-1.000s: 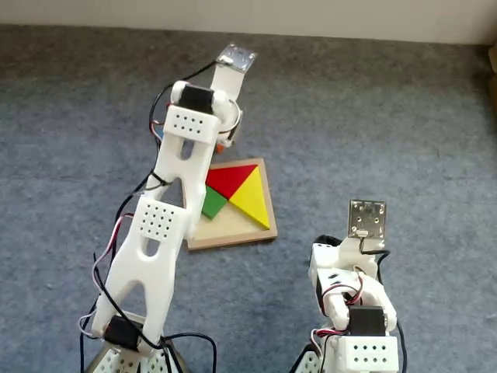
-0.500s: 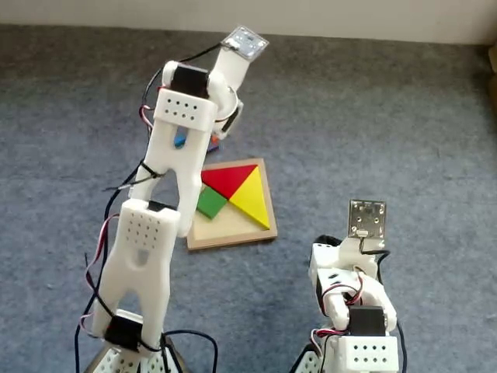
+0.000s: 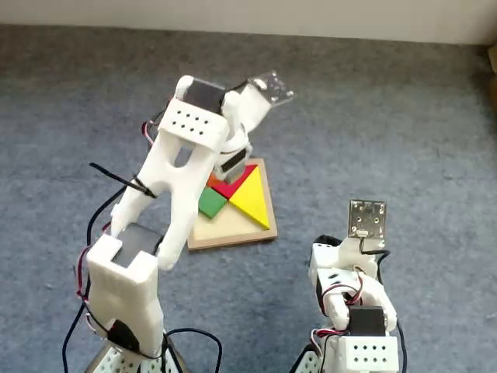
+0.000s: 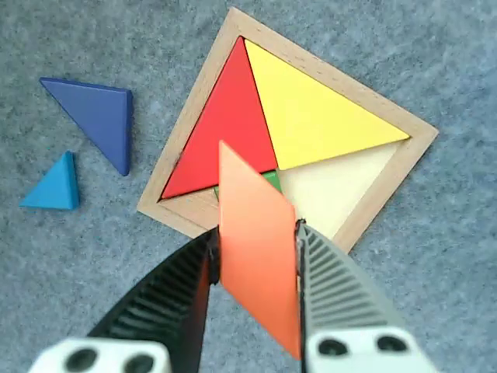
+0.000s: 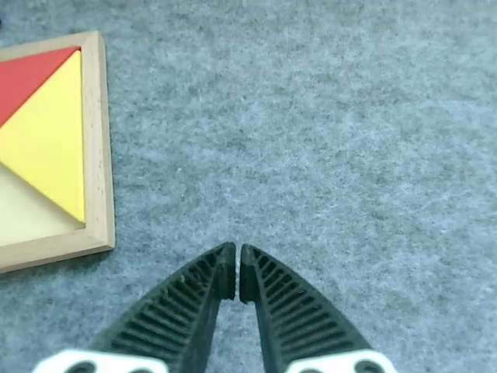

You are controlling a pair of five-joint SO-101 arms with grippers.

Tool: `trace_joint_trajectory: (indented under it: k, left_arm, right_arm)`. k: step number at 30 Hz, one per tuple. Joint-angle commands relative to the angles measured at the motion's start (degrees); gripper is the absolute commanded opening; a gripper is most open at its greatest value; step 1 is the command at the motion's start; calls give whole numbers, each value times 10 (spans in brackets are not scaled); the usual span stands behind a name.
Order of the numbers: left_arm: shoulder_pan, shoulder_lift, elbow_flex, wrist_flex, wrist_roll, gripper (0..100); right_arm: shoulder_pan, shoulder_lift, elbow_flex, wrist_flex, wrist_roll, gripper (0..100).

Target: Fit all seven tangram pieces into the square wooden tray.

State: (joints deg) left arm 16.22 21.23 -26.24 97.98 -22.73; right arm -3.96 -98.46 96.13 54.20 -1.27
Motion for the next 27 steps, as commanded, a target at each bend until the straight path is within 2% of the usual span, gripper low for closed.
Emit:
trace_joint_trajectory:
  k: [1, 8, 14, 19, 22, 27]
  left_arm:
    - [15, -91, 133, -81, -25, 21]
    - [68, -194, 373, -233, -38, 24]
    - [76, -229, 485, -338, -36, 24]
    - [79, -233, 516, -354, -33, 24]
    - [90, -229, 525, -354, -6, 29]
    - [116, -234, 545, -353, 19, 120]
  right_arm:
    - [7, -11, 65, -1, -3, 33]
    - [7, -11, 65, -1, -3, 33]
    - [7, -11, 65, -1, -3, 33]
    - [7, -11, 65, -1, -3, 33]
    - [7, -11, 65, -1, -3, 33]
    - [7, -11, 65, -1, -3, 33]
